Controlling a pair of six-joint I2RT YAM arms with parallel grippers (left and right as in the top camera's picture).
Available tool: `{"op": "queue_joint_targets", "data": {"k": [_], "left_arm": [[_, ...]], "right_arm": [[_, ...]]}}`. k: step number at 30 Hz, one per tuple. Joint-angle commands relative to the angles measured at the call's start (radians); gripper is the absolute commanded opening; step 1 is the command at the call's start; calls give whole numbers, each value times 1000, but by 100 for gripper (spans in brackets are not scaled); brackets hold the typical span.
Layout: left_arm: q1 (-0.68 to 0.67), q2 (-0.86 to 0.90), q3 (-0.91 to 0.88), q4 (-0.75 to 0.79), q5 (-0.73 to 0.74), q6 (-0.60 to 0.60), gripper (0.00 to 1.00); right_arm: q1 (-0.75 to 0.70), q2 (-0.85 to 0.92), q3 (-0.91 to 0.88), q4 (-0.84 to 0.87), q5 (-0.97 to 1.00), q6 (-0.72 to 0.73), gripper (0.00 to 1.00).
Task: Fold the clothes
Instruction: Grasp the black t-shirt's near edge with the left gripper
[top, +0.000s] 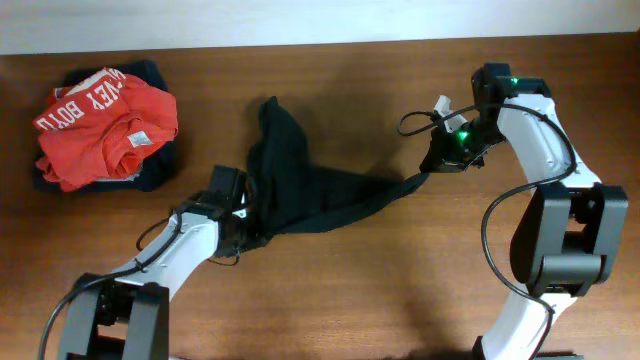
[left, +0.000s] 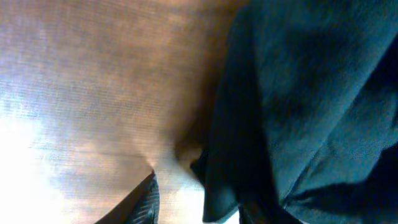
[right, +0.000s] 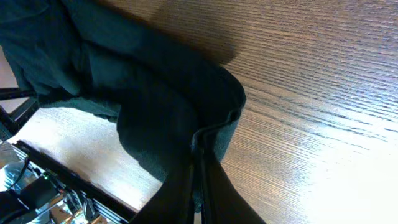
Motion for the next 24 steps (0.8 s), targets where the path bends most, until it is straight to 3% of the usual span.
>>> {"op": "queue_joint_targets", "data": {"k": [1,10,14,19,24], "left_arm": [[-1,21,-10,37,-8,0,37],[-1,21,-10,112,-7,3,23],[-1,21,-10,124,-7,3,2],[-1,3,36,92,0,25,1],[2,-76,230,-69,-29,112,1]], "right_arm": [[-6,-33,14,3,-16,-15,4],[-6,-33,14,4,-16,-15,4],[-6,-33,14,4,-16,-15,4],[-6,-33,14,4,-16,-15,4],[-18,-33,25,-2,-16,-15,4]]}}
